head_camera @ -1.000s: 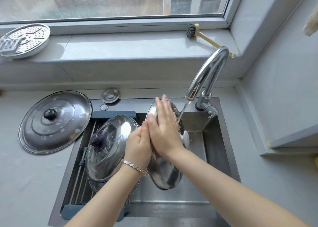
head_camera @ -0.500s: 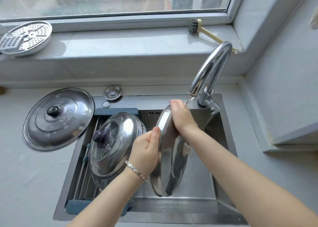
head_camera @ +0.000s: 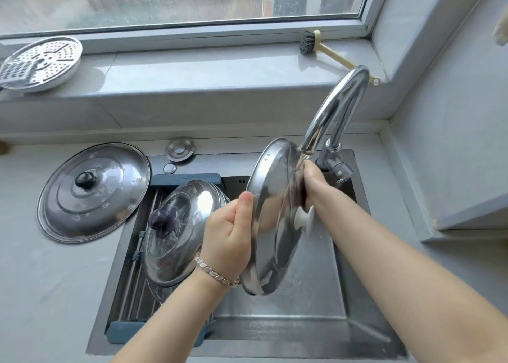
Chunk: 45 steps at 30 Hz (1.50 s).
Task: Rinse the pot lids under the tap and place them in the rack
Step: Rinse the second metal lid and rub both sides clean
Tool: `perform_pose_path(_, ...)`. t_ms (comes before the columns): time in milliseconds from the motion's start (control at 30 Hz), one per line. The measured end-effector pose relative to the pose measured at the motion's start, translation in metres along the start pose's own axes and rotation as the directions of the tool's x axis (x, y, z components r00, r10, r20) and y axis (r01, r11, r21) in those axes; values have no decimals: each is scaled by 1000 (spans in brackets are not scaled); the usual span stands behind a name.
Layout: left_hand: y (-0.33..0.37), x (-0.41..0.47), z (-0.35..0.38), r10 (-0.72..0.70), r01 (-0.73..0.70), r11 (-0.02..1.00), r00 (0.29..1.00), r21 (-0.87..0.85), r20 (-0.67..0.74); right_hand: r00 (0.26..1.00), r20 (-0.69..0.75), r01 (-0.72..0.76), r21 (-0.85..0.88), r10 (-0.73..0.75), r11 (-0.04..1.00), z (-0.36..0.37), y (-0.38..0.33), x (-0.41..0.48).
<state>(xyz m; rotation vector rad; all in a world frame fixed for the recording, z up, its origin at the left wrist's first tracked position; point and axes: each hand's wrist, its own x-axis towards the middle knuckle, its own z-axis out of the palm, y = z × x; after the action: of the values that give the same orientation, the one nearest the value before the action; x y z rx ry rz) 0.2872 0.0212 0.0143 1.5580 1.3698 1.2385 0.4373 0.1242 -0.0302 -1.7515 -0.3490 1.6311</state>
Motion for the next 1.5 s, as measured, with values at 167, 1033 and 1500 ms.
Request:
perform_pose_path(167,-1,1,4,-60,63,996,997,55,-54,960,74,276,-383,-269,882,16,-3,-6)
perform_pose_path(1033,11,27,12,-604,555,779,538,-292,-588,804,413,595,-529,-428,606,-2,85,-68)
perform_pose_path(1500,16,26,11,-669,535,727,411,-430,-619,764,333,633,-555,-553,541,3,97,-79)
